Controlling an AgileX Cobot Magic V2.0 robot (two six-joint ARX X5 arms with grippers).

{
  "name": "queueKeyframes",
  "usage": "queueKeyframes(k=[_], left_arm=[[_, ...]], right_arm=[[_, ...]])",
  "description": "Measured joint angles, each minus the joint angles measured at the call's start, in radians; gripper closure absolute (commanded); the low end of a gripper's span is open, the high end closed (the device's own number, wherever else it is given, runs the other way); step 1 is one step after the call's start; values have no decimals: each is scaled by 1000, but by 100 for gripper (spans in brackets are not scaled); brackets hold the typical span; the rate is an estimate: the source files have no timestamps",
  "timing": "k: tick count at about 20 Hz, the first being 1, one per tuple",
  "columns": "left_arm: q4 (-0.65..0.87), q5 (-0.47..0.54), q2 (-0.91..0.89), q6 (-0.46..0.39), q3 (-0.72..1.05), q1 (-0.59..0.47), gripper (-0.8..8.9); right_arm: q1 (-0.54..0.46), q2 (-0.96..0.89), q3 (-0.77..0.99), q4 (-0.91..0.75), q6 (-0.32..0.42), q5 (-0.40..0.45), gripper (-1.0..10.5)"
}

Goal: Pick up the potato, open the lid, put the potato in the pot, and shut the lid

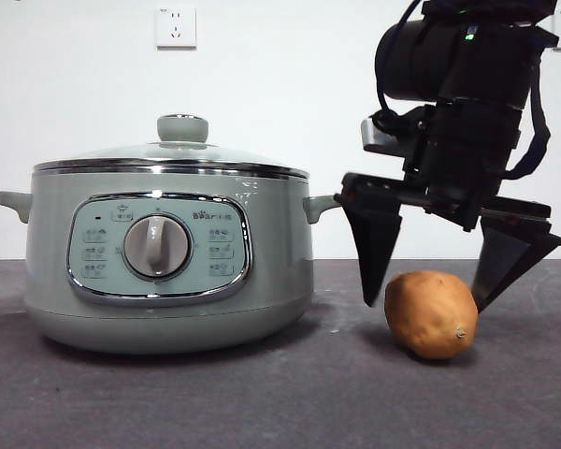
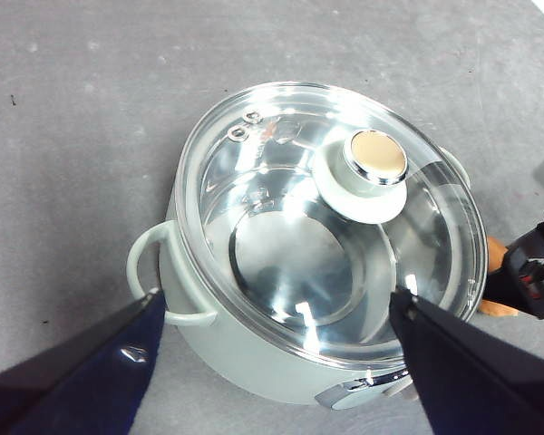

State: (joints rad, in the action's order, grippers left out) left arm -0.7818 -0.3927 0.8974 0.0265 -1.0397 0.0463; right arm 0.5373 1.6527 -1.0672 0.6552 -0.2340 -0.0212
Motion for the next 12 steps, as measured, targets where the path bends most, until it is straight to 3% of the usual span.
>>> queueKeyframes(k=[6,12], left_arm=[[0,0,0,0,0,0,397],[0,-2,0,0,0,0,405]], right_arm=[[-1,1,0,0,-16,32,937],[-1,-10,0,24,-17,23,958]])
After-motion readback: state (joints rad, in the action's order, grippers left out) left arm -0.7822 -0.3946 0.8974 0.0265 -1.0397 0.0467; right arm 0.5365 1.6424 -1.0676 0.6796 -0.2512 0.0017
